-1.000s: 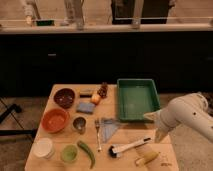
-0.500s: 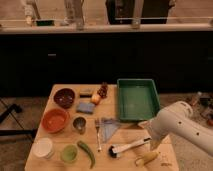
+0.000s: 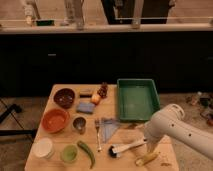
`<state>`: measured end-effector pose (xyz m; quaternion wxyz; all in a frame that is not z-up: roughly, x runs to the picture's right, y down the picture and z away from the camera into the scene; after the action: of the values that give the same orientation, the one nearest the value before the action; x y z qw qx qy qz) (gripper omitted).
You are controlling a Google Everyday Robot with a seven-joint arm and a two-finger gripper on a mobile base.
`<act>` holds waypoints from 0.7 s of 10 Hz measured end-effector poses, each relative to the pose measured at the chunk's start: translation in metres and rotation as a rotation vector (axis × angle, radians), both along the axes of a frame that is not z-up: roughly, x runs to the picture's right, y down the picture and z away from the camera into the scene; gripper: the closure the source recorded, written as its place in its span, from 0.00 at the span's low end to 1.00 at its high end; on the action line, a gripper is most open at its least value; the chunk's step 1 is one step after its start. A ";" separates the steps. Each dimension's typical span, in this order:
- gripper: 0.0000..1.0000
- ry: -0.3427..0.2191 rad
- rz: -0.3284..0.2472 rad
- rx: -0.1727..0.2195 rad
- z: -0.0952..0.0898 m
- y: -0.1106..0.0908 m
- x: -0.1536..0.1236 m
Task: Wipe table surface with brush
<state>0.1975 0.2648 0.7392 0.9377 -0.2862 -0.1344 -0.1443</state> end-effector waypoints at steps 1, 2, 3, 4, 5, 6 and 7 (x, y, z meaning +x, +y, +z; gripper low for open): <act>0.26 -0.001 0.004 -0.008 0.003 0.004 -0.001; 0.35 -0.005 0.003 -0.013 0.006 0.006 -0.003; 0.41 -0.011 0.000 -0.020 0.008 0.008 -0.006; 0.41 -0.011 0.001 -0.025 0.009 0.010 -0.006; 0.41 -0.010 0.001 -0.031 0.010 0.011 -0.006; 0.41 -0.013 0.000 -0.036 0.012 0.012 -0.007; 0.41 -0.016 -0.003 -0.040 0.013 0.013 -0.009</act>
<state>0.1883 0.2778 0.7525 0.9304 -0.3039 -0.1444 -0.1451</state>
